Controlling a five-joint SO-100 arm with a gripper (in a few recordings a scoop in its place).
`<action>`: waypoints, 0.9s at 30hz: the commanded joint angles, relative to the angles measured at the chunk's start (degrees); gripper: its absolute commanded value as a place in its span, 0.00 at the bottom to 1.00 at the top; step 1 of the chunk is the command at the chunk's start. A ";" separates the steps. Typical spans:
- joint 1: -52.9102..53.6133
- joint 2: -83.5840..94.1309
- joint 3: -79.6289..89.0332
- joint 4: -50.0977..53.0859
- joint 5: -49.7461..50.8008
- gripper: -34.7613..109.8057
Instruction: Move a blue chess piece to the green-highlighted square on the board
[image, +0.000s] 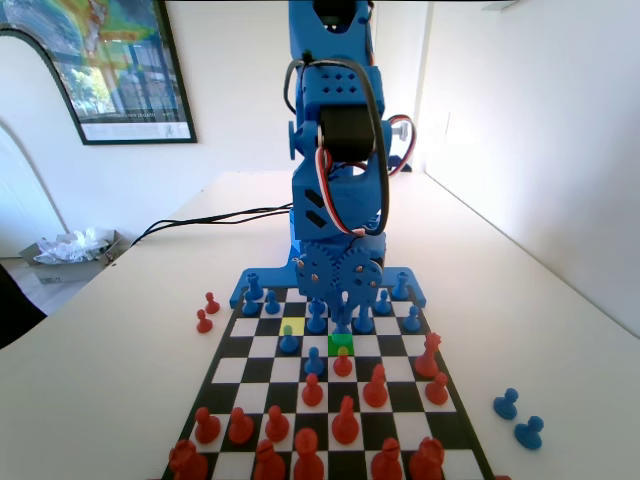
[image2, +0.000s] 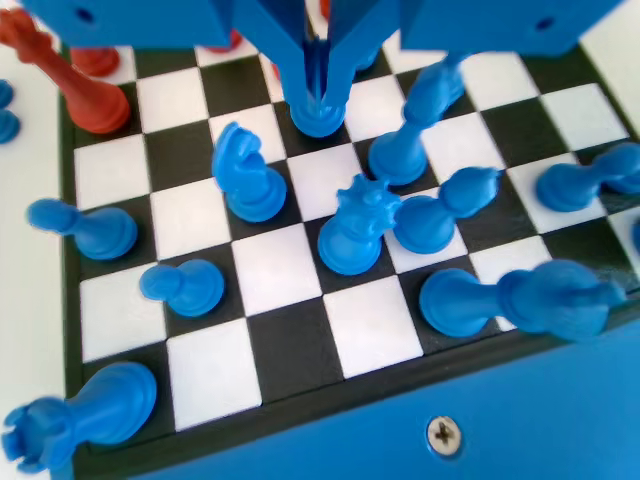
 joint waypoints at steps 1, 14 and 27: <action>-0.35 1.05 -0.44 -0.26 -1.05 0.25; 0.44 1.23 -1.58 -1.32 0.00 0.29; 0.62 5.27 -7.38 1.85 4.48 0.33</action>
